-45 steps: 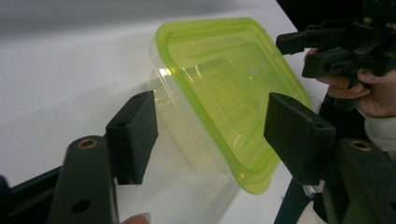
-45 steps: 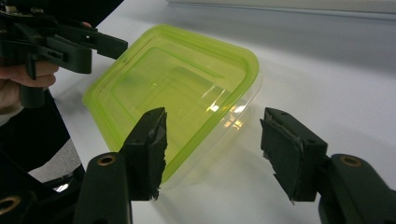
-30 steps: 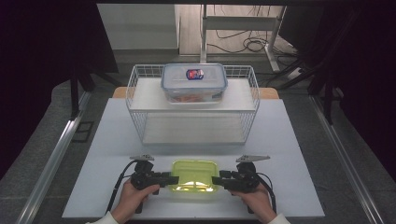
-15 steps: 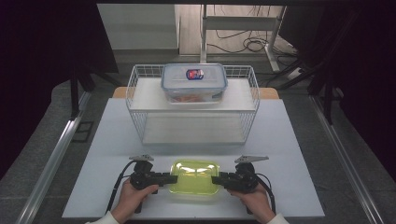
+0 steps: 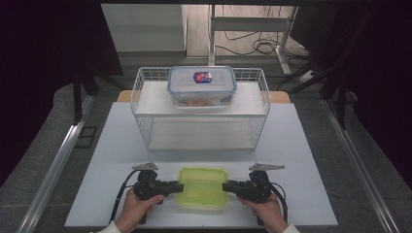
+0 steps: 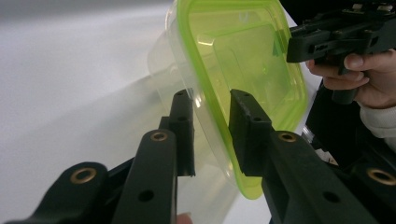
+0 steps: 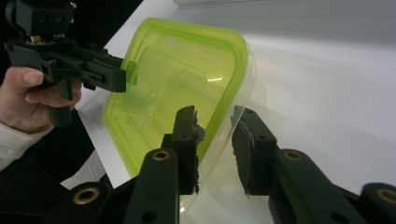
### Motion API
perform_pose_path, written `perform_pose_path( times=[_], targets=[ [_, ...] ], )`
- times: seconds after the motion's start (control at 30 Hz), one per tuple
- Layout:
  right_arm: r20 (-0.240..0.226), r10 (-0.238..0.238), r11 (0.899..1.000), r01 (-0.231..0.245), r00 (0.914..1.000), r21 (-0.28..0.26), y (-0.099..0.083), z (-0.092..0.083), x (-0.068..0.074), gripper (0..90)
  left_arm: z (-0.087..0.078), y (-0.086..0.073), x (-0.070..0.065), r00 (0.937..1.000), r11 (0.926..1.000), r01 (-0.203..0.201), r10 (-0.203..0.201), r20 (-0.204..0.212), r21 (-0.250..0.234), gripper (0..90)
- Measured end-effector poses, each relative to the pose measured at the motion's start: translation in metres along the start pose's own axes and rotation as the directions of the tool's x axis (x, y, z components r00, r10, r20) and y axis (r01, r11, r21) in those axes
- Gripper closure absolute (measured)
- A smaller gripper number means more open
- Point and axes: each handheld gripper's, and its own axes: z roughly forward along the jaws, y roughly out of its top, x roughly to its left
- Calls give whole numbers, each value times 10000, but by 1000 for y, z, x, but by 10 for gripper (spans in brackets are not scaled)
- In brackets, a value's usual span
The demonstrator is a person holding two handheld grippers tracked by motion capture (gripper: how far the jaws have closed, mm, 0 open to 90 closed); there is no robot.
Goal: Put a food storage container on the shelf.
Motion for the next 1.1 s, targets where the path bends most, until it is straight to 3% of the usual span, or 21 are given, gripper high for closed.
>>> perform_pose_path(
  times=[0.1,0.17,0.2,0.23,0.8,1.0,1.1],
  targets=[
    [-114,168,9998,-169,9998,-123,-1,-3,0,750,-1,-1,-1,10000,10000,13,-12,75,-72,754],
    [-133,165,9998,-167,9998,-129,-2,-3,1,758,-2,-4,2,9978,9987,474,-465,473,-174,765],
    [-133,165,9998,-167,9998,-129,-2,-3,1,758,-2,-4,2,9978,9987,474,-465,473,-174,765],
    [-170,208,9997,-211,9996,-140,-1,-3,1,768,-3,-4,-1,9997,9998,82,-78,215,-175,766],
    [-421,138,9998,-144,9990,-139,-1,-7,2,814,-7,-5,-6,9995,9992,-294,290,-158,-281,812],
    [-592,80,9995,-98,9982,-298,1,-10,5,813,-12,-3,-12,9981,9971,-593,584,-206,-473,812],
    [-562,-152,9989,127,9983,-449,4,-13,8,812,-16,0,-18,9952,9937,-937,916,-353,-621,812]
  ],
)
